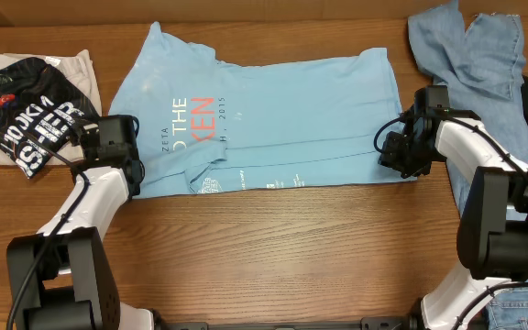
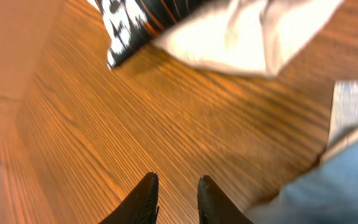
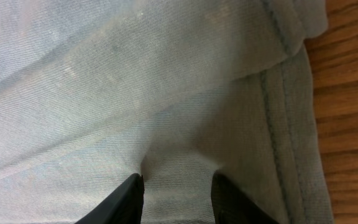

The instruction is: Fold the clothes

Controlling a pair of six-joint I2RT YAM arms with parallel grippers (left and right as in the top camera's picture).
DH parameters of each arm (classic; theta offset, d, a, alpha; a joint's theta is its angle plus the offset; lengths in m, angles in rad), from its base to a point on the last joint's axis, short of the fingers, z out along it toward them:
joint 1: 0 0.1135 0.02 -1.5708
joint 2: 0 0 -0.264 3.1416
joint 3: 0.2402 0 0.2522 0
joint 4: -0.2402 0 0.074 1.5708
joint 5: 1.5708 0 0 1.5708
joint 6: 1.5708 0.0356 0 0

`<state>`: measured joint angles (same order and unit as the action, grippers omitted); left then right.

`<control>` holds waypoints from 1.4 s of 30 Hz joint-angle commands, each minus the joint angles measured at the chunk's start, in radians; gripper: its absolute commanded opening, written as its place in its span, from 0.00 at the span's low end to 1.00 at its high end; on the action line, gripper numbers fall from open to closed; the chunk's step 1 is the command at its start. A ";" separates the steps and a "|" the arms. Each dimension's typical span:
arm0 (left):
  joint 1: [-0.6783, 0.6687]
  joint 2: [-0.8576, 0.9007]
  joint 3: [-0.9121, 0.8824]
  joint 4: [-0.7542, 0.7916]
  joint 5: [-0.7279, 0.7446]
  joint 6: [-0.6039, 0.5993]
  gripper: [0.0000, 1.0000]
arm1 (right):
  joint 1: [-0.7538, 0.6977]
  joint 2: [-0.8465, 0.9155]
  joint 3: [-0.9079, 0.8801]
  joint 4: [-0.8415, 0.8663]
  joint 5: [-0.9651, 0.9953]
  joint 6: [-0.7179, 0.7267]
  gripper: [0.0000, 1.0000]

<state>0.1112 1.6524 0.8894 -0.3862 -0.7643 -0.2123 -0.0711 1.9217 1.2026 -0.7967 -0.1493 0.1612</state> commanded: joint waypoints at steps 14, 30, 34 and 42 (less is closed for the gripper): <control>-0.007 -0.030 0.056 -0.173 0.408 0.009 0.21 | -0.003 0.043 -0.011 -0.006 0.055 0.011 0.40; 0.021 -0.071 0.021 -0.420 0.593 -0.223 0.44 | -0.003 0.043 -0.011 -0.021 0.055 0.011 0.40; 0.056 -0.071 -0.045 -0.298 0.542 -0.262 0.48 | -0.003 0.043 -0.011 -0.021 0.055 0.011 0.40; 0.089 -0.071 -0.088 -0.193 0.404 -0.217 0.47 | -0.003 0.043 -0.011 -0.021 0.055 0.011 0.40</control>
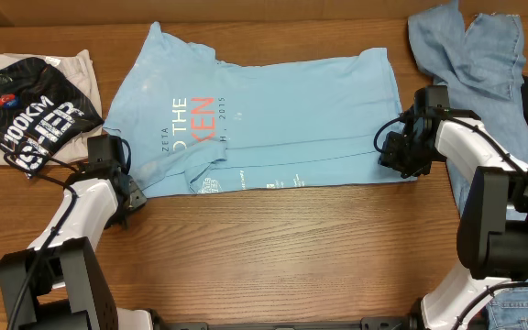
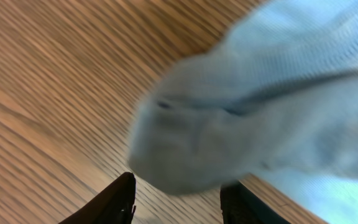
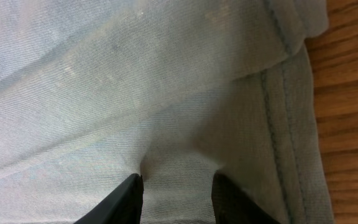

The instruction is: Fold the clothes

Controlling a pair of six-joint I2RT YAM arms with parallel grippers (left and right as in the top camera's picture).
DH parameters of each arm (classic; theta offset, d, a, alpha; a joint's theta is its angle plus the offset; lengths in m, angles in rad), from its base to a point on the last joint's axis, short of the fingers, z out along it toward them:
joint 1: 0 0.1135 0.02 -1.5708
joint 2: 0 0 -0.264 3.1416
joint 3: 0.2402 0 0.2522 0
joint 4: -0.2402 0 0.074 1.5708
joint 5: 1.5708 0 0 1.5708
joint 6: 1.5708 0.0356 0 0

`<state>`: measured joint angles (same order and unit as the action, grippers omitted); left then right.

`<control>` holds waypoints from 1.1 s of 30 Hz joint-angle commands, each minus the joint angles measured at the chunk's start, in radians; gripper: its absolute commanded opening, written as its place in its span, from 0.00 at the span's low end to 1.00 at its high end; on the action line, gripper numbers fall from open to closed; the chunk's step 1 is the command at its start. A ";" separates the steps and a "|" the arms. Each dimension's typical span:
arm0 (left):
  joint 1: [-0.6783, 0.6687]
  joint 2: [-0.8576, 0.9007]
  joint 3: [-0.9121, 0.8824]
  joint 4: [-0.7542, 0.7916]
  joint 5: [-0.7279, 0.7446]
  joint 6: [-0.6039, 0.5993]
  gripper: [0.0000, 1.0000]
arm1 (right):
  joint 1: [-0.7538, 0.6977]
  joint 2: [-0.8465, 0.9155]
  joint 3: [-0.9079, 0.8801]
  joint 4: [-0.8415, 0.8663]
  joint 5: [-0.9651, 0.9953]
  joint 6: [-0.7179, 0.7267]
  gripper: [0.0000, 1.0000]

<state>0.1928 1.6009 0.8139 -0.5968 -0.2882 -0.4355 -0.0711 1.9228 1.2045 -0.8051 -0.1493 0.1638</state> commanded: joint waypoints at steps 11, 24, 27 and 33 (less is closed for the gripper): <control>0.011 -0.019 -0.112 0.285 -0.111 0.093 0.52 | -0.003 0.042 -0.013 -0.012 0.055 0.008 0.41; 0.011 -0.019 -0.142 0.361 -0.141 0.152 0.21 | -0.003 0.042 -0.013 -0.016 0.055 0.009 0.41; 0.011 -0.019 -0.141 0.402 -0.204 0.153 0.18 | -0.003 0.042 -0.013 -0.017 0.055 0.009 0.40; 0.011 -0.019 -0.092 0.431 -0.248 0.234 0.15 | -0.003 0.042 -0.013 -0.016 0.055 0.008 0.41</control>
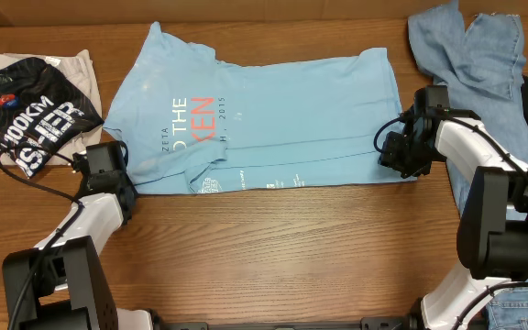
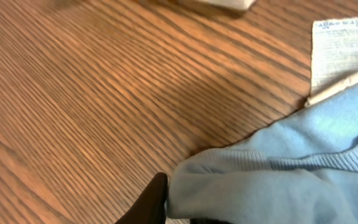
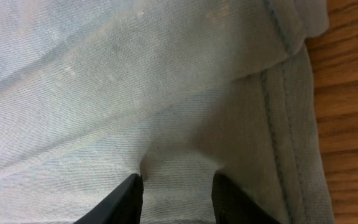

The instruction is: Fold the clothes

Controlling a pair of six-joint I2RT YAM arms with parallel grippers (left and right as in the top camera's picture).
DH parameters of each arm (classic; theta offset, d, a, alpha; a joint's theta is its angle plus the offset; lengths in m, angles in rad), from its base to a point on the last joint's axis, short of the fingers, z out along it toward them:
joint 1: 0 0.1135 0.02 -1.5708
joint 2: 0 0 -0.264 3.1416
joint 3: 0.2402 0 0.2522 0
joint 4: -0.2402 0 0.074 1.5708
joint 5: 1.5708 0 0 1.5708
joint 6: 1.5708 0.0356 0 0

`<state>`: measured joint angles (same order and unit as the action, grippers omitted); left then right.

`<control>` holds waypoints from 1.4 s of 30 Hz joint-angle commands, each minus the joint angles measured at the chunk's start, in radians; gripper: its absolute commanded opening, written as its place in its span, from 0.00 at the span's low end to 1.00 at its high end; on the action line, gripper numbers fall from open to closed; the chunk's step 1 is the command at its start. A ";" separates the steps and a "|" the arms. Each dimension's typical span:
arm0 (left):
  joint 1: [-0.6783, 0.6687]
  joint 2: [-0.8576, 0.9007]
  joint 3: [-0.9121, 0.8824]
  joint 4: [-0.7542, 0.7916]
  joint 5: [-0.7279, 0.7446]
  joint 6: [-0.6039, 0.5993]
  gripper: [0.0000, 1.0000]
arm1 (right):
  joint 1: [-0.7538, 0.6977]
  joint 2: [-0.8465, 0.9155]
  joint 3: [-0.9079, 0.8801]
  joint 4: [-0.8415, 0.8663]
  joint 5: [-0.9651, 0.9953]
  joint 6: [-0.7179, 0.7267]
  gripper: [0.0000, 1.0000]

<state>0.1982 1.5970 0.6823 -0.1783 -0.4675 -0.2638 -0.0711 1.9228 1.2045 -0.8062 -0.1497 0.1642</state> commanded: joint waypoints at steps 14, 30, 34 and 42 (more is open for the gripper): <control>0.005 -0.015 0.082 0.265 -0.208 0.450 0.13 | -0.003 0.042 -0.013 -0.011 0.056 0.008 0.41; -0.017 -0.029 0.106 0.226 -0.054 0.503 0.36 | -0.003 0.042 -0.013 -0.011 0.056 0.008 0.41; -0.068 -0.075 0.144 0.124 0.093 0.442 0.36 | -0.003 0.042 -0.013 -0.011 0.056 0.008 0.41; -0.139 -0.109 0.192 -0.176 0.366 0.281 0.42 | -0.003 0.042 -0.013 -0.016 0.055 0.008 0.41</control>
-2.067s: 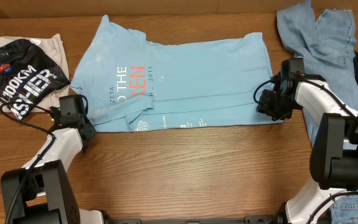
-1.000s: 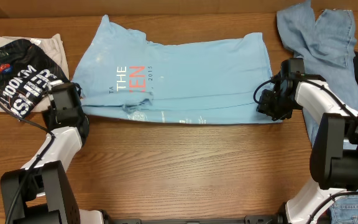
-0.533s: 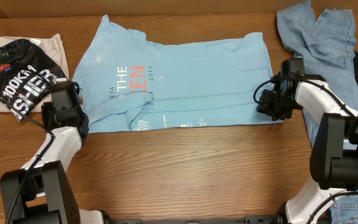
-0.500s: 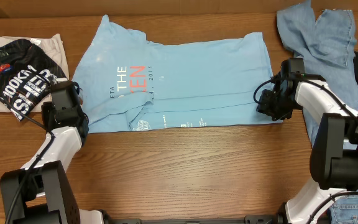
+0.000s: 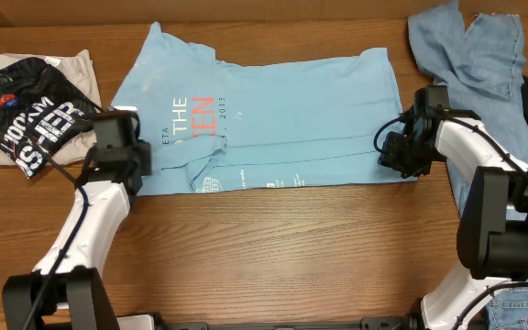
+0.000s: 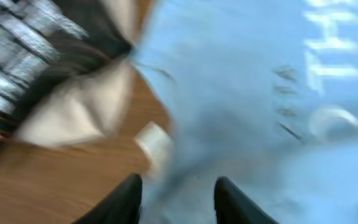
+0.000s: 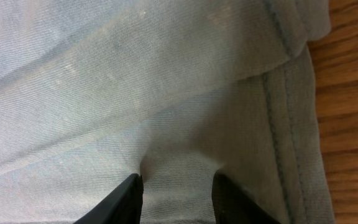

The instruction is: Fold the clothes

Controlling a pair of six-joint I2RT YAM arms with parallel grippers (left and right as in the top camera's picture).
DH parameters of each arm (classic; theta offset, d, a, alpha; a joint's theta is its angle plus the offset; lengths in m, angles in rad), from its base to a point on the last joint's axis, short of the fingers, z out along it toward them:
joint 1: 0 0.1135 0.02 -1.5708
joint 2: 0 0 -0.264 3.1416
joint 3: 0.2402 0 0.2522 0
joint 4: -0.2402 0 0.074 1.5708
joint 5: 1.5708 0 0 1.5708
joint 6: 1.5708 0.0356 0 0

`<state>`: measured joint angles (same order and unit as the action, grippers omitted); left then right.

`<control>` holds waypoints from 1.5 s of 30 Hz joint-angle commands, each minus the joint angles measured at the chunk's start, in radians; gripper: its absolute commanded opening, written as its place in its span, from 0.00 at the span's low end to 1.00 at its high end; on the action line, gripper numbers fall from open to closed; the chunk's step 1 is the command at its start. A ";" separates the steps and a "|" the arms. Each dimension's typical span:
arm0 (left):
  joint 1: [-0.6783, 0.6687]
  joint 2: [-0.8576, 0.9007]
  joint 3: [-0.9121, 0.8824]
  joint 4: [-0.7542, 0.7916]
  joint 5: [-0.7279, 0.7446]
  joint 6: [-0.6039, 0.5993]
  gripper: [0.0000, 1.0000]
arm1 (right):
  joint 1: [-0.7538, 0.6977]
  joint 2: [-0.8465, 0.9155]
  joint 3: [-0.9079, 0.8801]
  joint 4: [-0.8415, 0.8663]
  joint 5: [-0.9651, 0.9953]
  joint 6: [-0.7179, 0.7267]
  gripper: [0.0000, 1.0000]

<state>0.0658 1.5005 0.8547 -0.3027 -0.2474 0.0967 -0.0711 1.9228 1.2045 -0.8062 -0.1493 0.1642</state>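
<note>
A light blue T-shirt [image 5: 273,110] with red and white print lies spread across the table, its near edge folded over. My left gripper [image 5: 119,136] is over the shirt's left edge. In the blurred left wrist view its fingers [image 6: 131,194] stand apart with blue cloth [image 6: 241,93] between them, and a white tag [image 6: 154,140] shows just ahead. My right gripper [image 5: 394,156] sits at the shirt's near right corner. There its fingers [image 7: 132,199] pinch a pucker of the shirt [image 7: 135,81] beside the stitched hem.
A black printed garment [image 5: 30,115] lies on a beige one [image 5: 79,66] at the far left. It is close to my left gripper and fills the upper left of the left wrist view. Blue jeans [image 5: 470,50] lie at the back right, and a dark cloth sits at the right edge.
My left gripper has moved from the shirt's near left corner toward the back and now sits over the left edge. That corner has drawn inward with it. The right gripper has not moved.
My left gripper was first shut on nothing over bare wood beside the shirt's left edge. Then it stood open around a bunch of blue cloth at the near left corner. Then it held that corner, and now holds it farther back. The right gripper stayed pinched on the hem throughout.
</note>
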 commanded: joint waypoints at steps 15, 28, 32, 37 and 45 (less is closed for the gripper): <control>-0.006 0.095 0.018 -0.026 0.161 -0.123 0.43 | -0.003 0.042 -0.013 -0.019 0.054 0.011 0.41; -0.006 0.304 0.022 0.032 0.169 -0.150 0.41 | -0.003 0.042 -0.013 -0.036 0.055 0.011 0.41; -0.006 0.280 0.033 -0.032 0.169 -0.155 0.40 | -0.003 0.042 -0.013 -0.037 0.055 0.011 0.41; -0.006 0.270 0.033 -0.155 0.170 -0.214 0.46 | -0.003 0.042 -0.013 -0.076 0.055 0.023 0.41; -0.005 0.270 0.032 -0.401 0.170 -0.285 0.44 | -0.003 0.042 -0.013 -0.171 0.056 0.034 0.41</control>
<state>0.0593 1.7313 0.9344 -0.6426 -0.0639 -0.1440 -0.0711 1.9236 1.2091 -0.9524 -0.1219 0.1783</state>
